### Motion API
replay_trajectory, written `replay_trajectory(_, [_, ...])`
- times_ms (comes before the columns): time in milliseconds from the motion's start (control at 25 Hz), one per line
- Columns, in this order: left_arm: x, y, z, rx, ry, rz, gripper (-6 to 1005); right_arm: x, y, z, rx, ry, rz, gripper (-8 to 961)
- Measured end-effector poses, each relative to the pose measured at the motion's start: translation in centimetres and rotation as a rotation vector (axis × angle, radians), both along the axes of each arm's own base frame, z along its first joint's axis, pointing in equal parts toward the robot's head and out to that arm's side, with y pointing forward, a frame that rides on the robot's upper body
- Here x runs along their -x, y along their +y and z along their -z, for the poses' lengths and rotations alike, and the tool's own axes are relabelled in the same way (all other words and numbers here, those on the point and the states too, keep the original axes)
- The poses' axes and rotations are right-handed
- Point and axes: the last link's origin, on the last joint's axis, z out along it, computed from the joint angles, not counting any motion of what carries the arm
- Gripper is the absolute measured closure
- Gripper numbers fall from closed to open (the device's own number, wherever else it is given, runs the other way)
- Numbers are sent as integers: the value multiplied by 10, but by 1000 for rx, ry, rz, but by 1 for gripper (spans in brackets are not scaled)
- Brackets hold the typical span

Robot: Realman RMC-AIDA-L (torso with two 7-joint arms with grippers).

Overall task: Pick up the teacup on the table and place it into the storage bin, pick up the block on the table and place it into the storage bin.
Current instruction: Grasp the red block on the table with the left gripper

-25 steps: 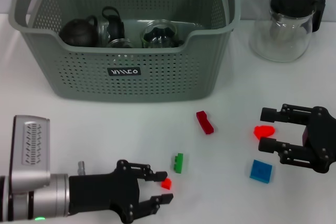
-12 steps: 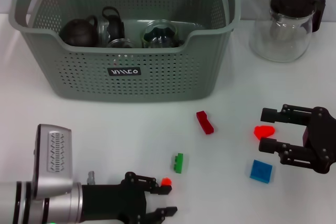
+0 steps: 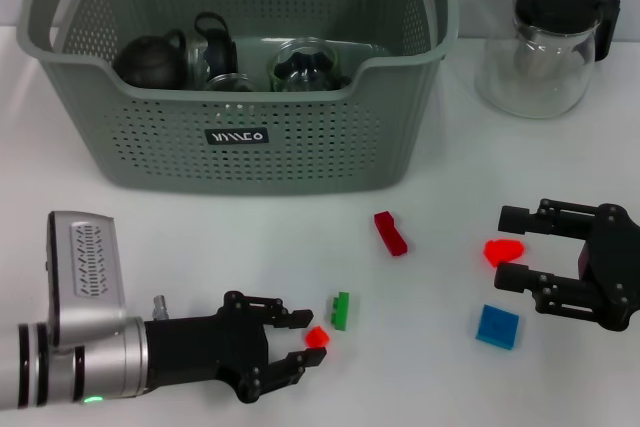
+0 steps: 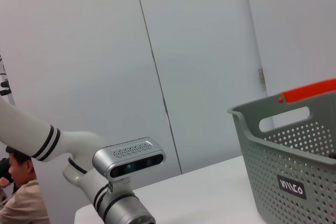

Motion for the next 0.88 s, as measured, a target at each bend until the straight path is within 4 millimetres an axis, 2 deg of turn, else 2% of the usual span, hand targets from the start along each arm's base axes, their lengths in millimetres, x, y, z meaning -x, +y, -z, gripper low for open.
replay_trajectory(880, [-5,7,11,-20,5,-25,575,0,-1,0,0,0,2,279])
